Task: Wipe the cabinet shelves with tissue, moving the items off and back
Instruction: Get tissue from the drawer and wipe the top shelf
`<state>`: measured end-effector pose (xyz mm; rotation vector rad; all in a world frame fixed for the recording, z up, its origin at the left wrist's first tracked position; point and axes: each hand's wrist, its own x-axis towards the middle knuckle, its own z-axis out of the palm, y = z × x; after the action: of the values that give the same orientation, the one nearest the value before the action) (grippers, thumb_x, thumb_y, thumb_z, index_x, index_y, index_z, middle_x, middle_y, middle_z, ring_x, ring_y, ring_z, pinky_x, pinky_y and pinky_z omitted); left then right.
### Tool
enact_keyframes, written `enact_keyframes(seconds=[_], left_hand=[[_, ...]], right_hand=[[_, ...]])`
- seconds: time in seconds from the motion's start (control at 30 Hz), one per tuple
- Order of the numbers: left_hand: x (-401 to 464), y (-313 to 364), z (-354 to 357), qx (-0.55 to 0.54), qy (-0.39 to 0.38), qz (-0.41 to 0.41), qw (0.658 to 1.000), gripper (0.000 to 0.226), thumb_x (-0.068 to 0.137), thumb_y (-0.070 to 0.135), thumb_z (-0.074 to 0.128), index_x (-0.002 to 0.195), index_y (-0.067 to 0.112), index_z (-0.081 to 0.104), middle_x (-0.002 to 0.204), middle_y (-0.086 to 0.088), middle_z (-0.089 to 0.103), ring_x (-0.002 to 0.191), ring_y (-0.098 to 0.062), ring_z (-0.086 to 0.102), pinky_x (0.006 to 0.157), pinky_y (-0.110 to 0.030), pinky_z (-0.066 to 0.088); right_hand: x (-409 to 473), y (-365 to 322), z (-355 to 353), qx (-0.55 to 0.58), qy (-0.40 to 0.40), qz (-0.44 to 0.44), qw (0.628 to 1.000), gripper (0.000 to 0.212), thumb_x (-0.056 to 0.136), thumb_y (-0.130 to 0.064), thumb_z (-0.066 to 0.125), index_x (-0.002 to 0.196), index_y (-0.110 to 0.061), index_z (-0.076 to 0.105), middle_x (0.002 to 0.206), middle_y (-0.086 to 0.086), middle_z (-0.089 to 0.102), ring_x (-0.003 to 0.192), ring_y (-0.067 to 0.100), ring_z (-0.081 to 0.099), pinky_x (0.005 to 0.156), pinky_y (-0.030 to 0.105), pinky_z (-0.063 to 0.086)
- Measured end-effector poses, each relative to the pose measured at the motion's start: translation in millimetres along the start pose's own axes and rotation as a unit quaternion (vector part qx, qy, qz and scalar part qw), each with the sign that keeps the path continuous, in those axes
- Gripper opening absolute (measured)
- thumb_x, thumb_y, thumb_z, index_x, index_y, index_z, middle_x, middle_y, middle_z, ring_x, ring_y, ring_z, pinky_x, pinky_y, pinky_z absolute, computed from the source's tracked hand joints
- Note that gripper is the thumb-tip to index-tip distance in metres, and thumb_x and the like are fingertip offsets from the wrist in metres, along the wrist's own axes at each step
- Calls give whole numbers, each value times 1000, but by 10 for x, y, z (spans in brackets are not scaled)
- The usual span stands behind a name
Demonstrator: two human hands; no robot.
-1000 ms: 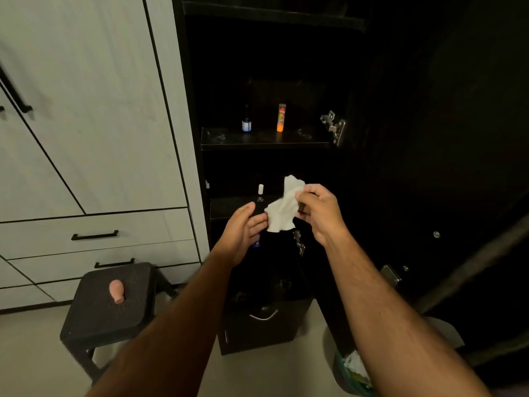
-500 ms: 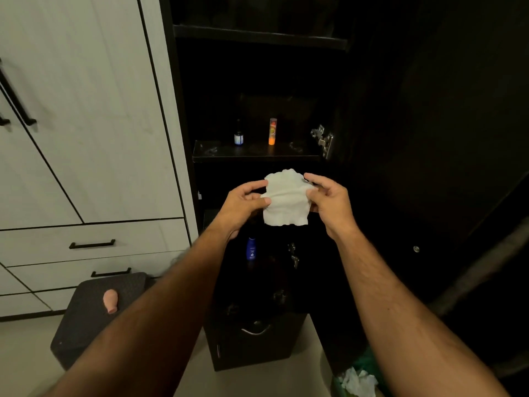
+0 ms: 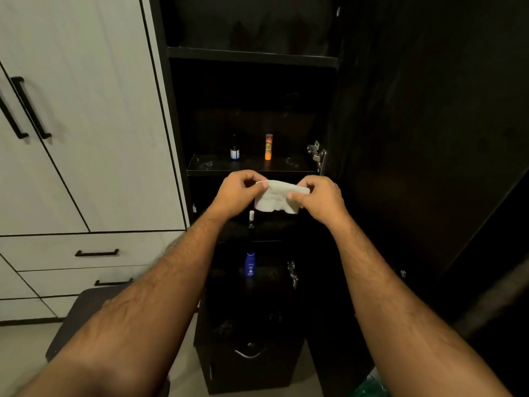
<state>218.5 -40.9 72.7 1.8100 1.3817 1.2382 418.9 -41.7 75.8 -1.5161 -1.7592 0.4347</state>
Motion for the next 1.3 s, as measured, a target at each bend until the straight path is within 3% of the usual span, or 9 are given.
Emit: enact_keyframes(seconds=[0.1,0.23,0.4,0.57,0.77,0.87,1.07,1.2,1.3], left_hand=[[47,44,-62,-35,-5,-6,999,6,89,21,68,92,19,72,93,-3,73,92,-16,69,89,-31,55],[107,113,-112,-90,-6,-9,996,9,92,21,65,96,14,70,84,-9,71,79,-13,68,77,-26,55],[219,182,-210,-160,-14,-31,987,15,93,14,63,105,8,68,96,-9,73,88,-18,72,76,-30,59],[497,279,-335,-170,1,-54,984,14,93,11,63,104,4,69,72,-3,72,61,-9,66,56,-24,55],[955,544,-480,-181,-6,-58,982,10,94,13,62,100,9,69,72,-3,70,56,-5,67,55,-21,53],[1069,718,-557,-223,-37,-71,971,9,95,9,59,99,6,67,58,-1,67,50,-4,64,49,-19,52],[1228,957,-670,-285,-97,-97,949,10,94,10,61,99,7,69,81,-10,75,76,-16,74,67,-28,60],[1286,1080,-767,-302,-114,-79,943,11,94,9,62,101,4,68,85,-12,74,74,-15,74,62,-26,59],[1377,1125,-875,-258,-89,-51,961,16,94,21,63,101,7,66,87,-10,73,68,-13,73,60,-27,59]], right_hand=[[110,-20,-73,82,-52,0,995,31,67,-27,85,70,-19,56,89,-1,61,78,13,58,67,28,47],[127,-137,-91,299,-98,52,948,19,79,-12,77,86,-12,59,67,-3,65,67,13,65,62,29,53],[253,-232,-14,420,-62,100,900,28,85,-3,69,110,-9,60,102,13,72,88,27,72,65,35,58],[459,-337,53,321,41,54,945,47,87,-13,69,130,-16,50,105,7,69,84,13,71,62,23,55],[549,-464,178,35,151,-135,979,72,72,-63,67,133,-28,51,142,-8,42,131,10,39,104,32,38],[578,-597,266,-18,172,-151,973,75,68,-58,76,133,-27,52,140,-9,47,132,9,37,107,29,32],[677,-940,353,27,329,-164,930,22,87,-21,64,108,-16,67,100,-9,67,95,9,62,80,35,53],[732,-1147,223,97,351,-115,924,11,85,-13,62,91,-18,69,75,-12,64,68,4,60,59,20,48],[840,-1180,124,150,362,-40,919,9,83,-13,59,80,-15,67,69,-2,64,65,12,62,55,31,51]])
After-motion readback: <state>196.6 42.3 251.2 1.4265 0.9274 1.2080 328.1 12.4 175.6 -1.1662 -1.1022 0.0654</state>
